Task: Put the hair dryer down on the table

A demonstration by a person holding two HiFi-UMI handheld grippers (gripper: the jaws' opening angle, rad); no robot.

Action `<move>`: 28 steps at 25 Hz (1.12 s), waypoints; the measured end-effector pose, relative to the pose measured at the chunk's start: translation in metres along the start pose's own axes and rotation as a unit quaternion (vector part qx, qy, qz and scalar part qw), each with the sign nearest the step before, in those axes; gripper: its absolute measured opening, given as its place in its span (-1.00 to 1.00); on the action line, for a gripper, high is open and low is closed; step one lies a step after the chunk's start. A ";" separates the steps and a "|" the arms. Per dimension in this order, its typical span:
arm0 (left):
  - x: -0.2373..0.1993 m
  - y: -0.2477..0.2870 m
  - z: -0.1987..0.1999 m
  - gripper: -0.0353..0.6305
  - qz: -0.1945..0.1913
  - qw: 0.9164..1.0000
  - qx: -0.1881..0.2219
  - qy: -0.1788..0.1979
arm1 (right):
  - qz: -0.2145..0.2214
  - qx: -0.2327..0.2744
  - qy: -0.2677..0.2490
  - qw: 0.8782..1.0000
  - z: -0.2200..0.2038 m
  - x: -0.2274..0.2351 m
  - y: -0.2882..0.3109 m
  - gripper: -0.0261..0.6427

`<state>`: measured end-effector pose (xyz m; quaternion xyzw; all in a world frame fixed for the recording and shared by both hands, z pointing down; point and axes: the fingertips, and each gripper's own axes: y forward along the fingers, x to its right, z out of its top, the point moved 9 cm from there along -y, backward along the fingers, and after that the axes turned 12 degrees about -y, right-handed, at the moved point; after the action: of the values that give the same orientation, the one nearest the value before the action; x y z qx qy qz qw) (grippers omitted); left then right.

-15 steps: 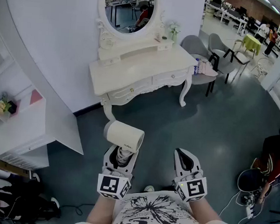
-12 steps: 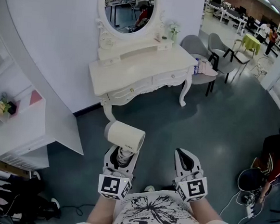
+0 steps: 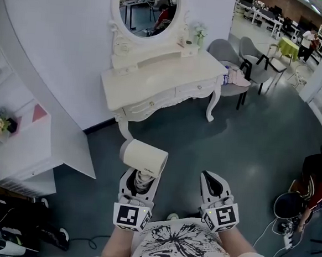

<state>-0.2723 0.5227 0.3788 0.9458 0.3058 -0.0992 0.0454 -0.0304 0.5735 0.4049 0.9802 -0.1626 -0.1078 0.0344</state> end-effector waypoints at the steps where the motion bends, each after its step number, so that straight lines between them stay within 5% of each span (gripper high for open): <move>1: -0.001 0.000 -0.001 -0.14 0.001 1.000 0.000 -0.002 | -0.002 -0.003 0.003 1.000 -0.001 0.000 0.002 -0.87; 15: -0.012 0.043 -0.008 -0.14 0.027 0.999 -0.015 -0.009 | 0.032 -0.018 0.005 0.999 -0.012 0.033 0.050 -0.87; 28: 0.003 0.206 -0.005 -0.14 0.103 0.995 0.004 -0.006 | 0.106 0.009 0.006 0.994 -0.029 0.189 0.168 -0.87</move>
<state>-0.1486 0.3584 0.3878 0.9719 0.2059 -0.1008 0.0534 0.0983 0.3545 0.4127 0.9582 -0.2667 -0.0966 0.0378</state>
